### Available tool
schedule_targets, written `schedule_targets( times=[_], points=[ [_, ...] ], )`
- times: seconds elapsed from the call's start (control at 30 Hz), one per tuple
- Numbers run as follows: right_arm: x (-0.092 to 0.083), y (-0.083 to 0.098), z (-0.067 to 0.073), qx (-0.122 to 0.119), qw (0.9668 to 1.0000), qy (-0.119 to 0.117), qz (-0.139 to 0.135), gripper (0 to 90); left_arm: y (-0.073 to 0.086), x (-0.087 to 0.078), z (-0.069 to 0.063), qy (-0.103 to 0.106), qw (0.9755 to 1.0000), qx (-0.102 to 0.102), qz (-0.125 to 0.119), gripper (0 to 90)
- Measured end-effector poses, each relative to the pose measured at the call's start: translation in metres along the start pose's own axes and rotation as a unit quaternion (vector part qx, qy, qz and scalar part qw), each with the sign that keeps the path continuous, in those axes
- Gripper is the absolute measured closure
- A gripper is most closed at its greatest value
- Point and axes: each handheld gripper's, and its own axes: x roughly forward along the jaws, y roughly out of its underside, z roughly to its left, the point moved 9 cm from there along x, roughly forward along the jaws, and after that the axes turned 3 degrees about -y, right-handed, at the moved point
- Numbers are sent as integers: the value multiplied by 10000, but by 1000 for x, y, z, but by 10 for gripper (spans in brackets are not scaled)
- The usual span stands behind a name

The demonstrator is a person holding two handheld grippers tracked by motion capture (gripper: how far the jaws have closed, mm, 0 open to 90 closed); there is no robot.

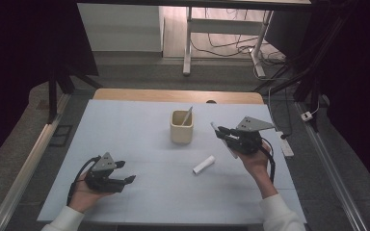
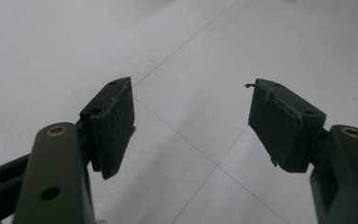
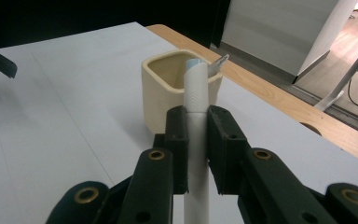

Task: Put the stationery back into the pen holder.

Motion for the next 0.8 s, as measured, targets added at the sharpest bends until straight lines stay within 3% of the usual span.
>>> schedule_targets(
  times=[0.8],
  points=[
    [14, -22, 1, 82, 9995, 31, -307, 782, 0, 0, -1, -3, 10000, 17, 8, 312]
  ],
)
